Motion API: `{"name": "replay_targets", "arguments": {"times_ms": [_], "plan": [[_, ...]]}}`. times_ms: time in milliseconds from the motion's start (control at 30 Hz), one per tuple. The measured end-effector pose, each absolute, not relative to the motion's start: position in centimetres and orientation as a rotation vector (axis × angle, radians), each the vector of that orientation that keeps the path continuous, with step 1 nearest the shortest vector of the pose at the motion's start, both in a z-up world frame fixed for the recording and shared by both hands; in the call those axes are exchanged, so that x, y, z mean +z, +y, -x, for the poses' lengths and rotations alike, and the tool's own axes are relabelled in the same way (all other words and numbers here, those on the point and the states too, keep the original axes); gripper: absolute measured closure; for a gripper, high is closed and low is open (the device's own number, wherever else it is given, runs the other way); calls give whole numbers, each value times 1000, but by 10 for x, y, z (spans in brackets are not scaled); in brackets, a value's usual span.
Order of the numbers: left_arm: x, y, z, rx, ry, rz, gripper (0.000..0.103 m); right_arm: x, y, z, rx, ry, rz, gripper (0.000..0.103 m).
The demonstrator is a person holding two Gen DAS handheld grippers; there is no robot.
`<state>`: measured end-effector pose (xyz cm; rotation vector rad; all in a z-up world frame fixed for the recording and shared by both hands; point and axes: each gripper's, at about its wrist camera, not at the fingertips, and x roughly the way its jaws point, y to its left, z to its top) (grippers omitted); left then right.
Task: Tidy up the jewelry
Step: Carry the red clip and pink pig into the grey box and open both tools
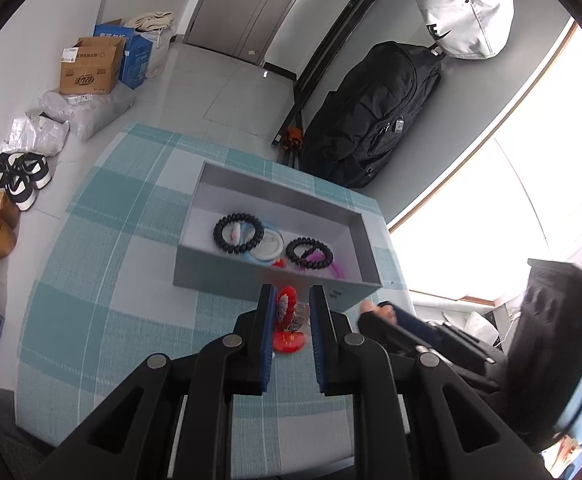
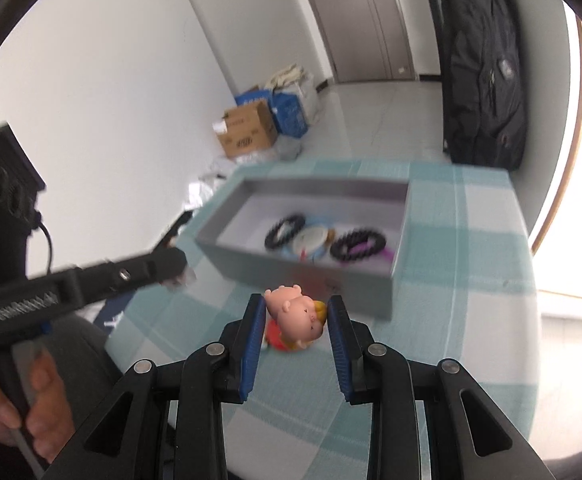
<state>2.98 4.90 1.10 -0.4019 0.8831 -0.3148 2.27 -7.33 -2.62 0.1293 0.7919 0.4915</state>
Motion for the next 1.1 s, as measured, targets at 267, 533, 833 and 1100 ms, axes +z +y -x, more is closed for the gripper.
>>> {"name": "replay_targets", "arguments": {"times_ms": [267, 533, 833, 1100], "plan": [[17, 42, -55, -328, 882, 374, 91, 0, -75, -48, 519, 744, -133, 73], [13, 35, -83, -341, 893, 362, 91, 3, -70, -86, 556, 738, -106, 73], [-1, 32, -109, -342, 912, 343, 91, -11, -75, -119, 571, 748, -148, 73], [-9, 35, -120, -362, 922, 339, 91, -21, -79, -134, 579, 770, -187, 73]]}}
